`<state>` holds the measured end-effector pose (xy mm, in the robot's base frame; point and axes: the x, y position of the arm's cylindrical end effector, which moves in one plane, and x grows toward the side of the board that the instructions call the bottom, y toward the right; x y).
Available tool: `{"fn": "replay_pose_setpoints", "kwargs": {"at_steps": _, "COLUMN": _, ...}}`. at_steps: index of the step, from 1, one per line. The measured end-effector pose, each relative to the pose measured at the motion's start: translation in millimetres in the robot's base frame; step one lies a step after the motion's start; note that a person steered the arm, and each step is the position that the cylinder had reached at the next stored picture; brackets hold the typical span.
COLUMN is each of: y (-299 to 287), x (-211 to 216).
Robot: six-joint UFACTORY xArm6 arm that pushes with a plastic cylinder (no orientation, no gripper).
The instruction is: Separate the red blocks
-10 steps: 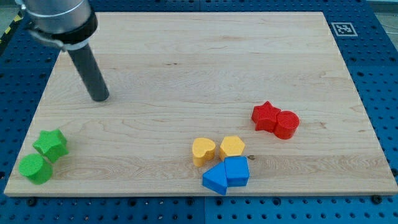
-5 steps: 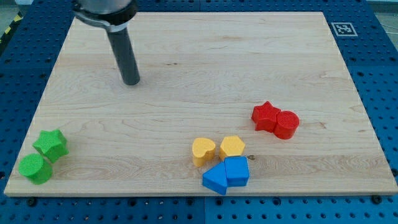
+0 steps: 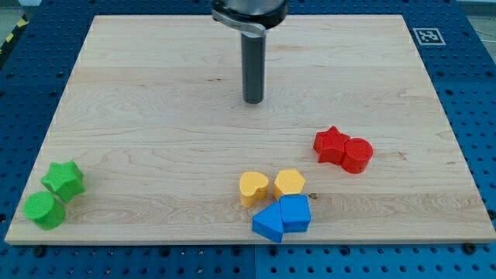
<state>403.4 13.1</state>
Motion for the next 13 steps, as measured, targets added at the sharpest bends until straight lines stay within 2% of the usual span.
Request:
{"fn": "replay_pose_setpoints", "kwargs": {"at_steps": 4, "y": 127, "x": 9}}
{"fn": "replay_pose_setpoints", "kwargs": {"at_steps": 6, "y": 163, "x": 45}}
{"fn": "replay_pose_setpoints", "kwargs": {"at_steps": 10, "y": 175, "x": 148}}
{"fn": "replay_pose_setpoints", "kwargs": {"at_steps": 11, "y": 174, "x": 159}}
{"fn": "replay_pose_setpoints", "kwargs": {"at_steps": 13, "y": 136, "x": 130}}
